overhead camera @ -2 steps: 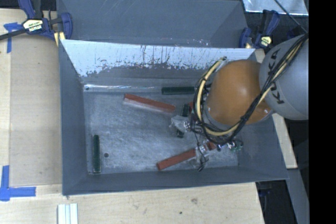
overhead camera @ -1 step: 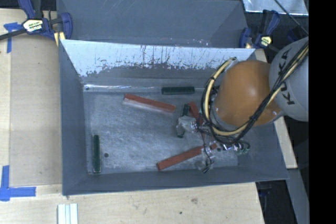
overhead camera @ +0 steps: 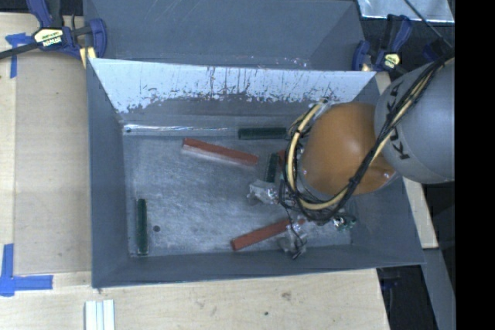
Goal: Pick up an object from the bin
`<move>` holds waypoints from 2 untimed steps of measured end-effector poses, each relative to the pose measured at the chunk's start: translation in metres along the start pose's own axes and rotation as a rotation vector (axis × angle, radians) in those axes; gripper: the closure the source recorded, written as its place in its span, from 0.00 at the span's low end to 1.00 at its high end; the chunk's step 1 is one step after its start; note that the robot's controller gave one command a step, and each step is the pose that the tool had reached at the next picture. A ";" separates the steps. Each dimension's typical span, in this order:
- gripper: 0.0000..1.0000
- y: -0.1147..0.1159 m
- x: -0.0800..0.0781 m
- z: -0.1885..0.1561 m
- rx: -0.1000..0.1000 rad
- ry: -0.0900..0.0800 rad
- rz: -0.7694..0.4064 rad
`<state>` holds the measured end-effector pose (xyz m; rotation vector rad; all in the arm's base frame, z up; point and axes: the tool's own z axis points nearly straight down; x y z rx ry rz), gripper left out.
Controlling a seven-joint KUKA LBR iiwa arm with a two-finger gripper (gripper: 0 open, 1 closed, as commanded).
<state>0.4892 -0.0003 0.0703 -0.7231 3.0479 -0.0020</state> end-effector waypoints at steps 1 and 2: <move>0.00 -0.001 -0.002 -0.001 0.000 0.000 0.002; 1.00 0.000 -0.001 -0.001 -0.002 0.003 0.001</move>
Offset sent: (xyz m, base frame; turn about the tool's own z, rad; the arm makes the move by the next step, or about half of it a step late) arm 0.0000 0.0000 0.0000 0.0000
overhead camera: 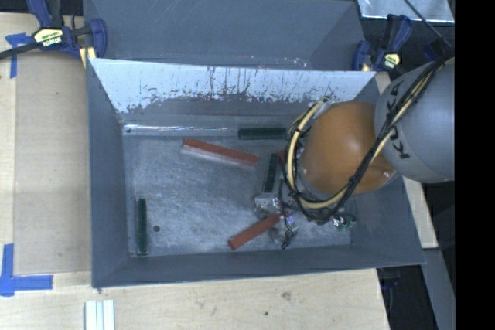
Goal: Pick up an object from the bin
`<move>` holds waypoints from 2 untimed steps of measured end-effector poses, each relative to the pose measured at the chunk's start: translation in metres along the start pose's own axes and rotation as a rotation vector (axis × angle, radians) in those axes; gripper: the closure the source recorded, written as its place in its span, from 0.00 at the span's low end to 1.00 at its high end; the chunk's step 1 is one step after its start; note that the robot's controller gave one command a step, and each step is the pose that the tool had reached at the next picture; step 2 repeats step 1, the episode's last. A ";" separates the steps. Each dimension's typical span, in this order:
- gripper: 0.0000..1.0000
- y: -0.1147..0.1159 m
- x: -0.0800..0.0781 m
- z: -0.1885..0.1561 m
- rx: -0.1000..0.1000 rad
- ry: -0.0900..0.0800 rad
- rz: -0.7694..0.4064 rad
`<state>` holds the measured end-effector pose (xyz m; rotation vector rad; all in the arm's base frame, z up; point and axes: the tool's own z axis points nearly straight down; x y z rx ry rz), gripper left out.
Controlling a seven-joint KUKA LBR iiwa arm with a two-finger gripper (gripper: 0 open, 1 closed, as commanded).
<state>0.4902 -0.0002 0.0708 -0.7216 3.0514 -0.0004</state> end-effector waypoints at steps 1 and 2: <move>1.00 -0.002 -0.003 -0.086 0.003 -0.004 0.003; 1.00 -0.002 -0.003 -0.086 0.003 -0.004 0.003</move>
Offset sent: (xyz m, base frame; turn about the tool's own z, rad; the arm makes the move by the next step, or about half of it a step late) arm 0.0001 -0.0001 0.0818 0.0000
